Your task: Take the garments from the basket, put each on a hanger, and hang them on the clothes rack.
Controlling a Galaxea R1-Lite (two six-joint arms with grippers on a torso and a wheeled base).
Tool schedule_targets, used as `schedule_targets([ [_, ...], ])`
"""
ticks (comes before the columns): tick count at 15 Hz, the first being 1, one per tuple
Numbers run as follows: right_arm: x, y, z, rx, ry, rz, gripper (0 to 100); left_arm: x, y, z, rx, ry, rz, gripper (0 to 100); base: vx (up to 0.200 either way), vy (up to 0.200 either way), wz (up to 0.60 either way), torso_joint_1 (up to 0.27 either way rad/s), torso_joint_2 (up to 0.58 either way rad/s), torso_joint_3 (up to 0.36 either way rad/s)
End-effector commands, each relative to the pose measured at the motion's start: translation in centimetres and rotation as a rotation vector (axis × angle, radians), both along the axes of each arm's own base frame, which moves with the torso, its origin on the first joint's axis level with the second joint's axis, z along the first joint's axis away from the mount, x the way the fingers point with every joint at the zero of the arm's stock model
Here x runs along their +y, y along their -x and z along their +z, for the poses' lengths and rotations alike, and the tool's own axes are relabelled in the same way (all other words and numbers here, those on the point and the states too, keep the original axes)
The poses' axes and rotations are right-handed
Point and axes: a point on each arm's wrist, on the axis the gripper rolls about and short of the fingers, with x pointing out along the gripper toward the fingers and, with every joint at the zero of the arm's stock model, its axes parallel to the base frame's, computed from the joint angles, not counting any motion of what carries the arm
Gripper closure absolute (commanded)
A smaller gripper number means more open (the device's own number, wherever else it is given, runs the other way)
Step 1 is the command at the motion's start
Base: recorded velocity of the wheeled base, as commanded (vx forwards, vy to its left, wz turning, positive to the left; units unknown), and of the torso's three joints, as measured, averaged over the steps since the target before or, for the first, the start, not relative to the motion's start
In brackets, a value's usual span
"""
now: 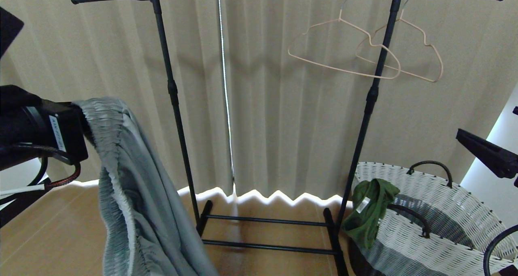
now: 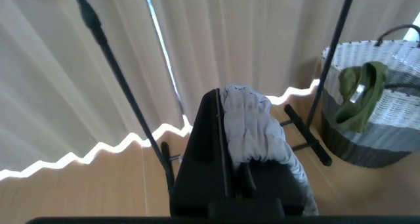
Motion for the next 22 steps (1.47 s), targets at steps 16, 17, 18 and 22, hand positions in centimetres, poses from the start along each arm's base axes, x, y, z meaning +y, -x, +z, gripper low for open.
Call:
schedule_targets([
  [16,-1.6,-2.1,-1.4,0.082,0.007,-0.119,0,0.8,0.7,-1.8,-0.018,-0.004,0.029,100,0.0,0.0,0.0,0.051,-0.08,-0.071],
  [17,-1.6,-2.1,-1.5,0.085,0.007,-0.119,0,0.8,0.7,-1.8,-0.02,-0.005,0.029,100,0.0,0.0,0.0,0.207,-0.7,-0.251],
  [18,-1.6,-2.1,-1.5,0.085,0.009,-0.119,0,0.9,0.8,-2.0,-0.022,-0.022,0.03,100,0.0,0.0,0.0,0.095,-0.64,-0.237],
  [22,-1.6,-2.1,-1.6,0.086,0.012,-0.12,0,1.2,1.6,-2.5,-0.031,-0.056,0.024,100,0.0,0.0,0.0,0.138,-0.51,-0.251],
])
